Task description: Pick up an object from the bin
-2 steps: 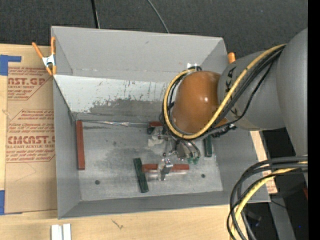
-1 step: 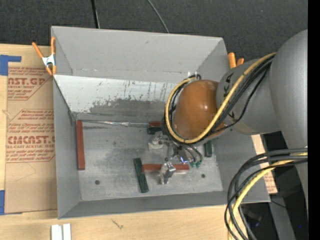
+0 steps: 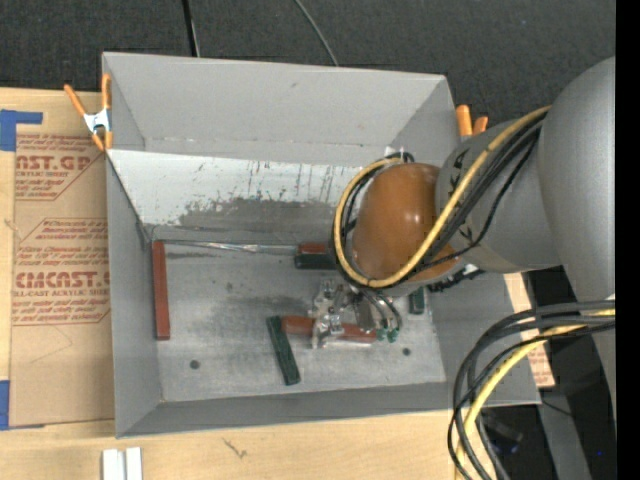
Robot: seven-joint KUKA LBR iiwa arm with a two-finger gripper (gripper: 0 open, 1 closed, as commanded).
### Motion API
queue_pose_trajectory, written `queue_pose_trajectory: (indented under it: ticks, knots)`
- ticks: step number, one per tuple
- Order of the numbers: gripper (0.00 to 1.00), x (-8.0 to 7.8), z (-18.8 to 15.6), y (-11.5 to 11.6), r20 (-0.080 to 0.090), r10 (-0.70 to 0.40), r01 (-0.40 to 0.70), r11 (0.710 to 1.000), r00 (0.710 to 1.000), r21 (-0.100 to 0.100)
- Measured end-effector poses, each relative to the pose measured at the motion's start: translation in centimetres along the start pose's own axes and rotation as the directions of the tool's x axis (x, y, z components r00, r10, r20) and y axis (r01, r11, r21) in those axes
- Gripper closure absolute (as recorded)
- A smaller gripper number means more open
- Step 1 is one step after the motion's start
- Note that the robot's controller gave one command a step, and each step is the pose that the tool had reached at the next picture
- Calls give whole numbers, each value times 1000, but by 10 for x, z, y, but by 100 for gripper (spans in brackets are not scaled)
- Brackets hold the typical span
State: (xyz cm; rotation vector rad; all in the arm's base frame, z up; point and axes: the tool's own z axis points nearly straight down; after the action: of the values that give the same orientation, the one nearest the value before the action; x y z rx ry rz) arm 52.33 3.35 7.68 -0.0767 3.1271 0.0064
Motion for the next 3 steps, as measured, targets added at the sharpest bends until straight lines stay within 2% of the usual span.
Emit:
queue_pose_trajectory:
  ticks: [2,3]
  knots:
    - [100,1,-3,0,-2,1,-1,1000,1000,0]
    - [100,5,-19,0,-19,0,0,1000,1000,2]
